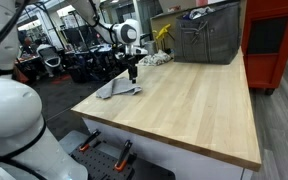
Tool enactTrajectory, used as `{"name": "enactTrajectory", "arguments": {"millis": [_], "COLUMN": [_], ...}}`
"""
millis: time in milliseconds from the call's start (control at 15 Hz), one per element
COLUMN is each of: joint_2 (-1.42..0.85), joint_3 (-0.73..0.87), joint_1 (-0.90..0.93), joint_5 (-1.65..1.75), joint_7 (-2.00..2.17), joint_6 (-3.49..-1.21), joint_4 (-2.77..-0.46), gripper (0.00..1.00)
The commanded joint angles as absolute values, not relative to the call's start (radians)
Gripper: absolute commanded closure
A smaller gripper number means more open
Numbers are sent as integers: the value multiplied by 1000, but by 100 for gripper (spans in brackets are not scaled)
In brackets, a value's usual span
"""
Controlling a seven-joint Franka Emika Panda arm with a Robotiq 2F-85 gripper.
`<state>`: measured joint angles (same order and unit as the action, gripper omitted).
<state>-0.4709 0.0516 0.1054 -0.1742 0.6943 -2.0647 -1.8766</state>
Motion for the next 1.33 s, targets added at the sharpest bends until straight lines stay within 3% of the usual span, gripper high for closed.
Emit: {"name": "enactTrajectory", "arguments": {"millis": [0, 200, 267, 400, 933, 1000, 1267], "joint_2": [-422, -356, -345, -350, -397, -408, -465], "joint_3": [64, 53, 50, 52, 68, 75, 118], "joint_1": [39, -2, -8, -17, -19, -11, 24], "joint_5": [-211, -297, -328, -381, -490, -475, -399], "joint_7": [609, 514, 486, 473, 547, 577, 715], "joint_6": [-2188, -2286, -2317, -2363, -2538, -2574, -2683], "joint_4": [-2054, -2171, -2191, -2200, -2128, -2114, -2048], "gripper": [0, 0, 25, 32, 95, 99, 100]}}
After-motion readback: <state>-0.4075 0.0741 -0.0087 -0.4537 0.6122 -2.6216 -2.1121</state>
